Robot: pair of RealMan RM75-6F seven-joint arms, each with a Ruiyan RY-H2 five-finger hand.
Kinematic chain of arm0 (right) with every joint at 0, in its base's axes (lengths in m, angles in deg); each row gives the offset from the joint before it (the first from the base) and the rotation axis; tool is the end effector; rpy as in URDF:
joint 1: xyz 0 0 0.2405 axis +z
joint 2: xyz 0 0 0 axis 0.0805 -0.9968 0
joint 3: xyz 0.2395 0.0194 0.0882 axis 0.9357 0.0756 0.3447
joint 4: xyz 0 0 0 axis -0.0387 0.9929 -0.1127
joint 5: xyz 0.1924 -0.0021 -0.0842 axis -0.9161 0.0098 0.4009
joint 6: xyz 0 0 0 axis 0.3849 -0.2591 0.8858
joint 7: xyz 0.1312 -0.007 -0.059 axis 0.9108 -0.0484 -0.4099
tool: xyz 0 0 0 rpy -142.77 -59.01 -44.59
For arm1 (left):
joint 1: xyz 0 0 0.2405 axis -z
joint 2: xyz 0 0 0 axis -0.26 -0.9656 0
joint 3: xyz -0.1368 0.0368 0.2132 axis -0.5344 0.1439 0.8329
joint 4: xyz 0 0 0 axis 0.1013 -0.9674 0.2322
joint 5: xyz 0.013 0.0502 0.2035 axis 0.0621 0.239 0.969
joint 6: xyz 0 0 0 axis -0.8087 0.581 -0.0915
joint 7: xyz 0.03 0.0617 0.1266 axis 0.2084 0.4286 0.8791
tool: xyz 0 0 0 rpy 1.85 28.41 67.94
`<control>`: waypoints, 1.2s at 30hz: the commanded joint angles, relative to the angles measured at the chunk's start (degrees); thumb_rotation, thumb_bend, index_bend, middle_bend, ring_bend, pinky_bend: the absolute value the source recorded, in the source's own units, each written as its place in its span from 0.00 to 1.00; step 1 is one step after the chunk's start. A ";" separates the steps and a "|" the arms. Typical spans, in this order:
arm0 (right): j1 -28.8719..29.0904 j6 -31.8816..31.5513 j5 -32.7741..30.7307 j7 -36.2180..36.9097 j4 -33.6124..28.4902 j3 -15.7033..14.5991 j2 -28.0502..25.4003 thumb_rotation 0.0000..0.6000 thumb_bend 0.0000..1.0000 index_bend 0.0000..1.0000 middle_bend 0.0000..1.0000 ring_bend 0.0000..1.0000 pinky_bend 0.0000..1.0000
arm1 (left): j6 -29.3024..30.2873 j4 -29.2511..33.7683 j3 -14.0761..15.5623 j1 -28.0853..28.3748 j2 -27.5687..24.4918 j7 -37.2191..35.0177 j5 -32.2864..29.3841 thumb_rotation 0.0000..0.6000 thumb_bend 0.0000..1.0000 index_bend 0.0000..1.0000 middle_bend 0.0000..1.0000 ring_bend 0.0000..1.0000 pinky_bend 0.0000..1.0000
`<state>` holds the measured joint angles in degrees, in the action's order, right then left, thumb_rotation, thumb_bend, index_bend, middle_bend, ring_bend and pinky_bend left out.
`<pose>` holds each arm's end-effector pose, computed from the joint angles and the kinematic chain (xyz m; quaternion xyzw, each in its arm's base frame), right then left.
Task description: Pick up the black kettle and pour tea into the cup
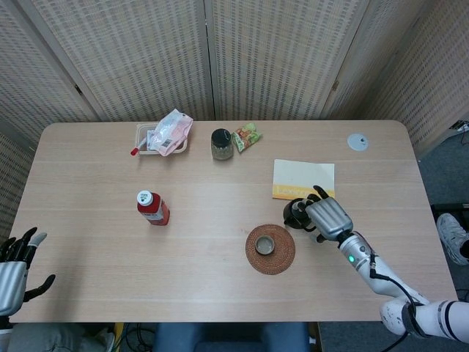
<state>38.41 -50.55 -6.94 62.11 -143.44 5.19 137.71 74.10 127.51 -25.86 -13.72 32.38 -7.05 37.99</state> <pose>-0.1990 -0.3111 0.0569 0.7960 -0.3578 0.2442 0.4228 -0.3195 0.1551 0.1540 -0.5986 -0.3612 -0.3466 0.6253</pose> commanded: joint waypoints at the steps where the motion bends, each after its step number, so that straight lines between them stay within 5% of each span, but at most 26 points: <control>1: -1.00 -0.66 1.11 0.26 0.58 -0.39 0.03 1.00 0.16 0.30 0.29 0.18 0.00 | 0.11 -0.11 0.08 -0.18 0.00 -0.18 -0.06 1.00 0.22 0.14 0.06 0.16 0.09; 7: -2.92 -1.52 3.98 2.57 3.98 -0.38 1.26 1.00 0.16 0.38 0.35 0.18 0.00 | 0.07 -0.13 0.15 -0.24 0.11 -0.24 0.16 1.00 0.22 0.14 0.06 0.16 0.09; 36: -7.43 0.32 12.56 9.76 12.89 -0.53 5.35 1.00 0.18 0.41 0.41 0.25 0.00 | 0.04 1.52 0.15 -0.40 0.17 1.90 0.38 1.00 0.22 0.14 0.06 0.16 0.09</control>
<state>31.04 -50.28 5.55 71.78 -130.63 4.59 142.99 74.13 129.02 -25.71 -14.11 32.54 -5.14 38.36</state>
